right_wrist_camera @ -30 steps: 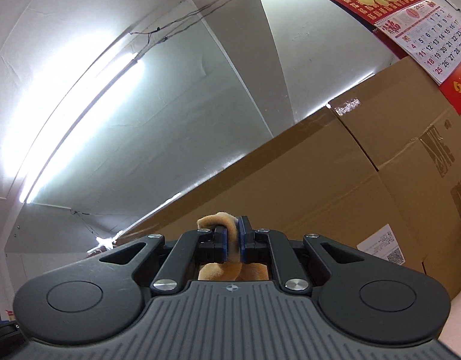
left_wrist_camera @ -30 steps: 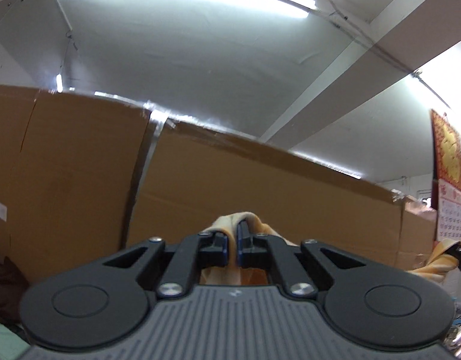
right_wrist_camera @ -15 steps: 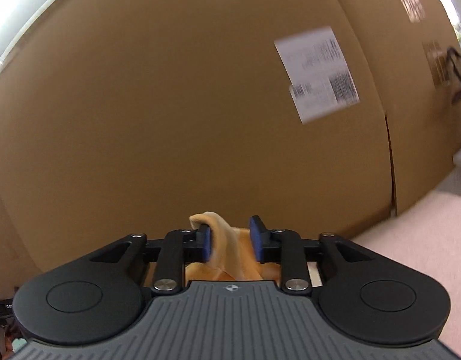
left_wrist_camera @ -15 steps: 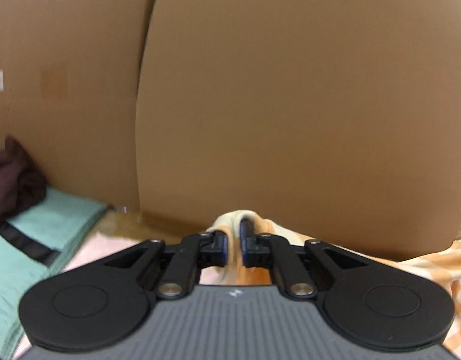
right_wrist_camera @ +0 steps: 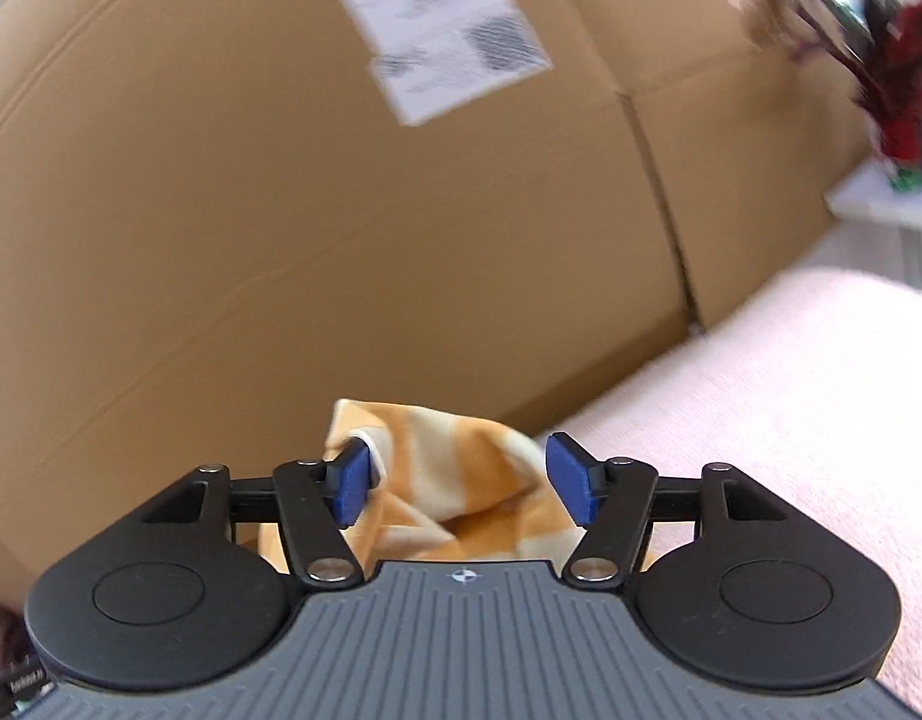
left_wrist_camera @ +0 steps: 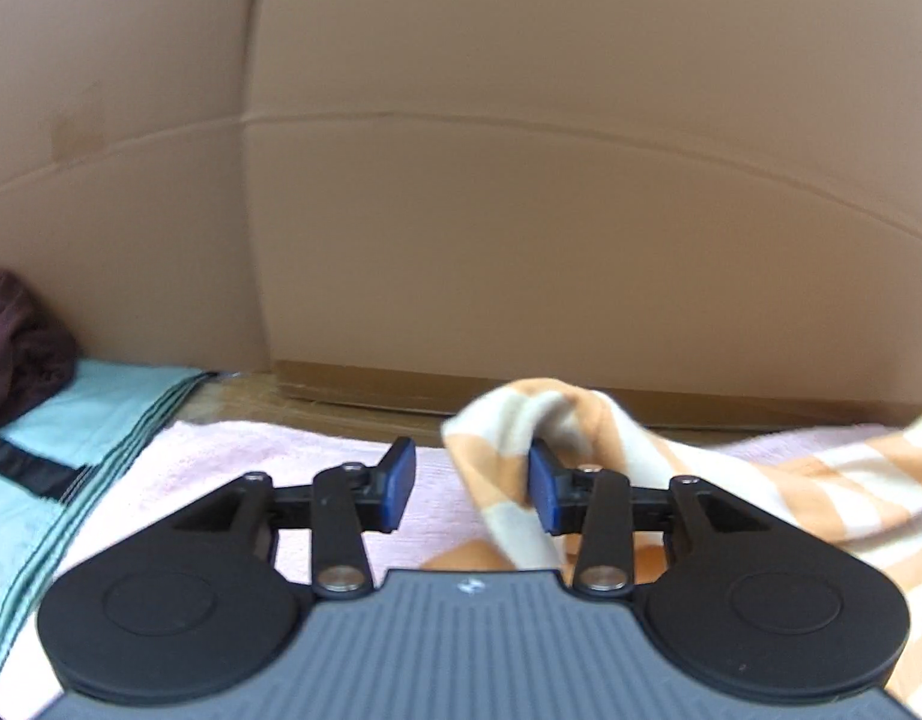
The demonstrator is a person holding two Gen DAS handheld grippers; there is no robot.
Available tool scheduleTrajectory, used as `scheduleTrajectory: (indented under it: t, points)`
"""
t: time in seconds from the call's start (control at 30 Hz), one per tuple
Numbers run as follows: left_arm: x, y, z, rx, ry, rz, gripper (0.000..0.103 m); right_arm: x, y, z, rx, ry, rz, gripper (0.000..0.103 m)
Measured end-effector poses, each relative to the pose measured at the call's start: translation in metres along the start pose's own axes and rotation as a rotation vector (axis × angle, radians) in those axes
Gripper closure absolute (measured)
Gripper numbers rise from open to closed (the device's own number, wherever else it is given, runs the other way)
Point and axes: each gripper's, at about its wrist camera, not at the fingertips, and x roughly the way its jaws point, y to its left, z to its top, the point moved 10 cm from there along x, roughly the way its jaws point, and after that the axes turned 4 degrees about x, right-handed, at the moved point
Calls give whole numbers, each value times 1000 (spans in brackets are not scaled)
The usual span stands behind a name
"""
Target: Fold clothes
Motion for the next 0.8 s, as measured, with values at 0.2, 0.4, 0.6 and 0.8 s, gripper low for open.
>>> scheduleTrajectory:
  t: [0.2, 0.4, 0.6, 0.8]
  points:
    - [7, 30, -7, -145, 51, 14, 35, -11, -3, 10, 36, -58, 15, 32]
    - [-1, 22, -14, -129, 67, -48, 25, -20, 11, -14, -54, 164, 80, 32]
    - [1, 21, -2, -102, 47, -18, 23, -117, -35, -26, -34, 101, -17, 29]
    - [-17, 5, 10, 29, -70, 24, 24, -169, -52, -75, -261, 191, -91, 35]
